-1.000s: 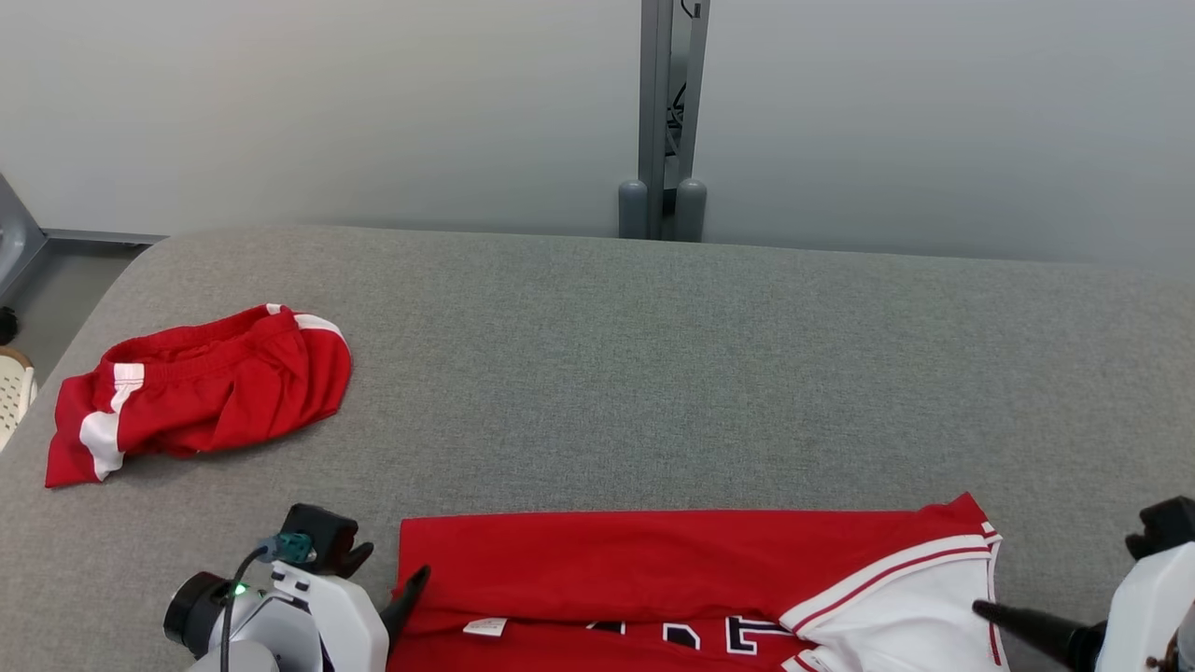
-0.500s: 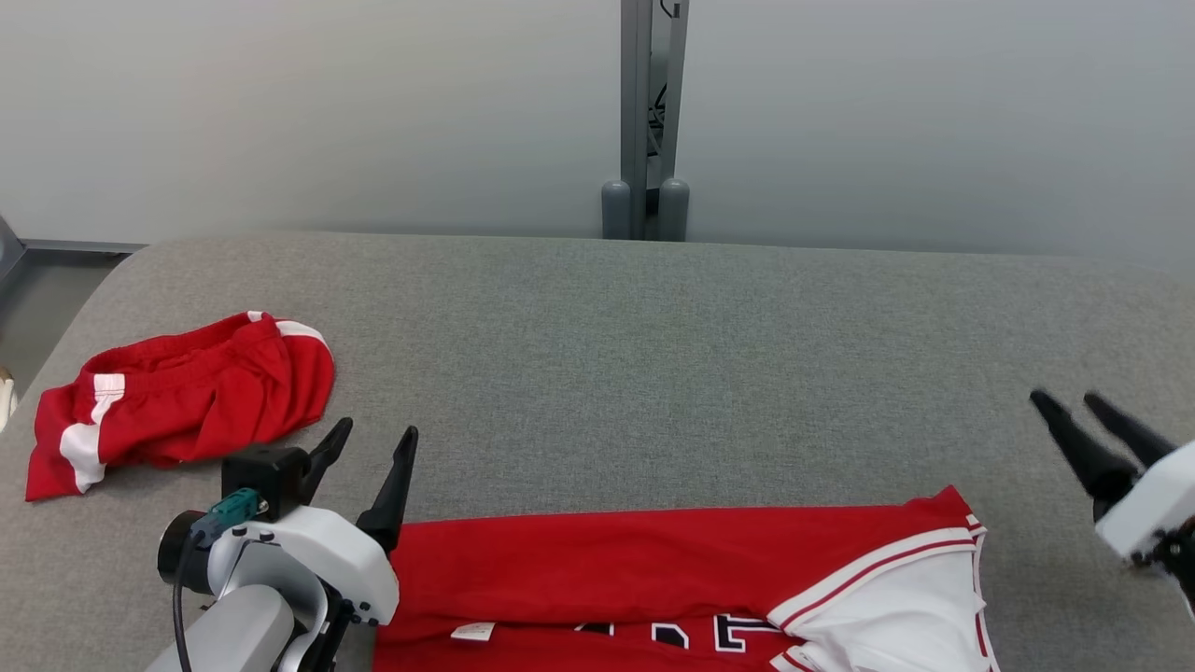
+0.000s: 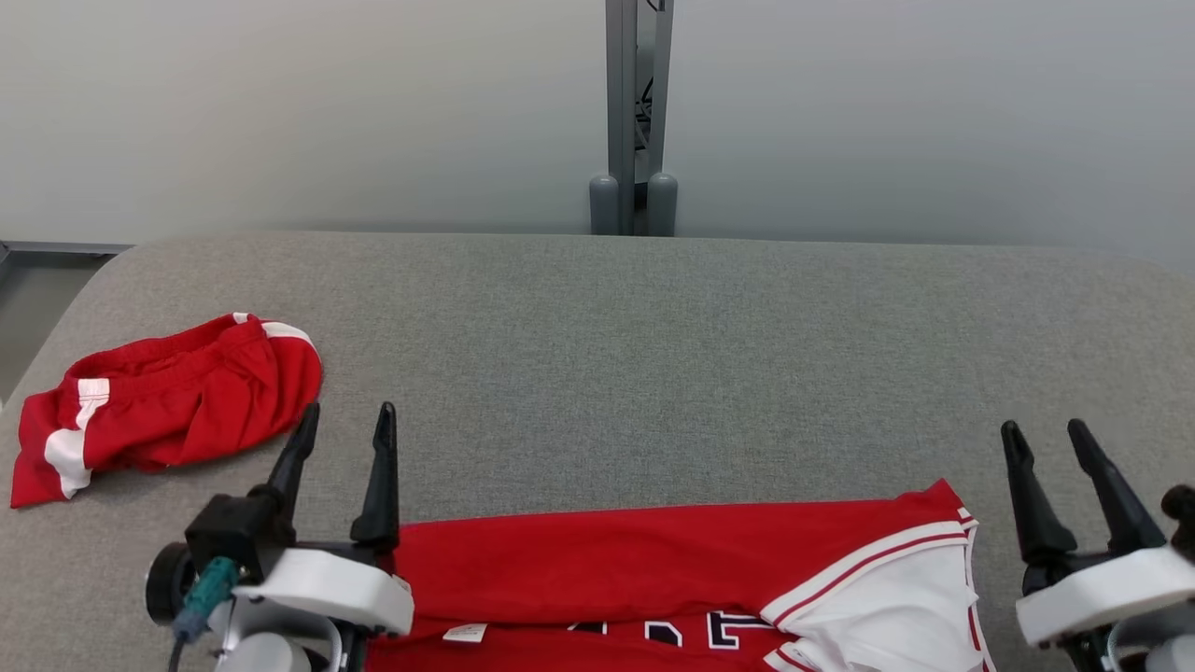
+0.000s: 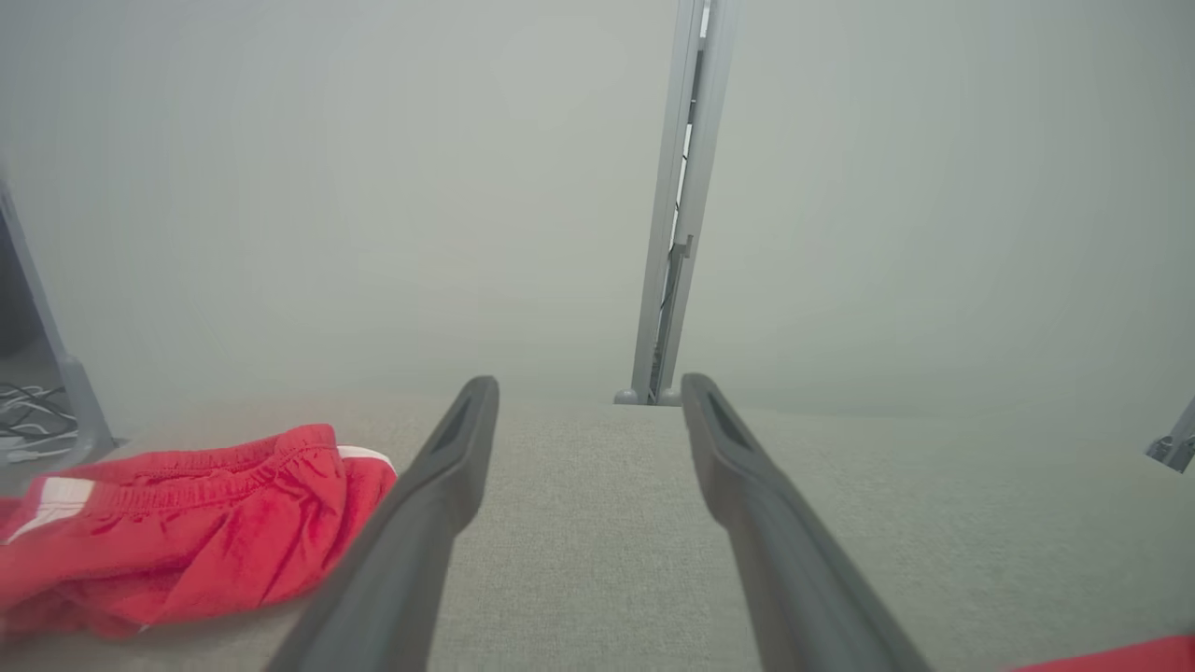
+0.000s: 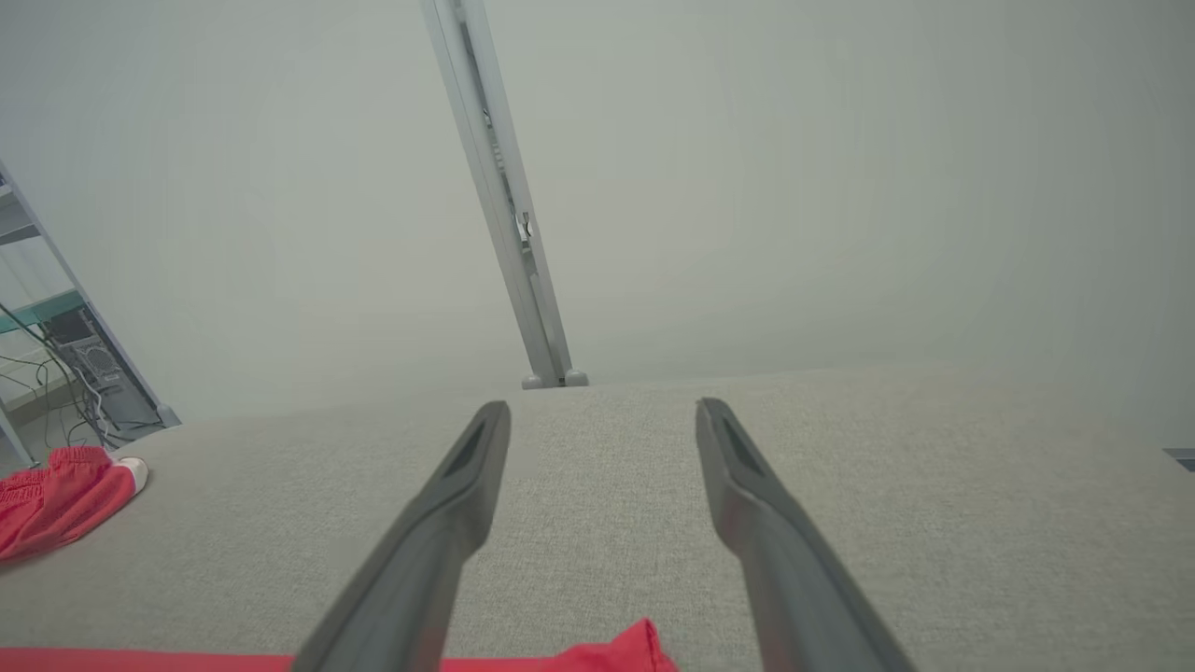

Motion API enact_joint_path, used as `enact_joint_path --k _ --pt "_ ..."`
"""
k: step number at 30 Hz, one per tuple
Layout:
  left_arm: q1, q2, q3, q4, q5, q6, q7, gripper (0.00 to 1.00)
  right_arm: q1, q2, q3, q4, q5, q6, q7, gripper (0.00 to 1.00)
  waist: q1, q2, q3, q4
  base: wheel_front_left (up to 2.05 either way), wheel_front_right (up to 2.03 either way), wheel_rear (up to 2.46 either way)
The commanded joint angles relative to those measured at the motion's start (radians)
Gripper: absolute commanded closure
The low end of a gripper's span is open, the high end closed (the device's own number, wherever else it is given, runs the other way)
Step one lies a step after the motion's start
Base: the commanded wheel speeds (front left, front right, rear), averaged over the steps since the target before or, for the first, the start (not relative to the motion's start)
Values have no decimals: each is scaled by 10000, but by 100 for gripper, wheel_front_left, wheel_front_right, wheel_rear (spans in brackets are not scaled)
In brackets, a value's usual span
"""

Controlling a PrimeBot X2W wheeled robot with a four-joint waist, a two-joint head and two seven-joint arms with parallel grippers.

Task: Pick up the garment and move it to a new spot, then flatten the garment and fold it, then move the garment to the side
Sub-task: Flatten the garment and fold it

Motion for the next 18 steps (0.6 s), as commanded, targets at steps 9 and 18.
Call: enact_joint_path --k 9,18 --pt "1429 -1254 1795 -464 1943 -1034 -37 0 1100 1073 -652 -530 -1562 1 -34 0 0 0 70 -10 0 0 0" --pt "1541 -1459 2151 -34 1574 -2015 -38 0 1141 1223 -724 -503 -1935 1 -35 0 0 0 173 10 0 0 0"
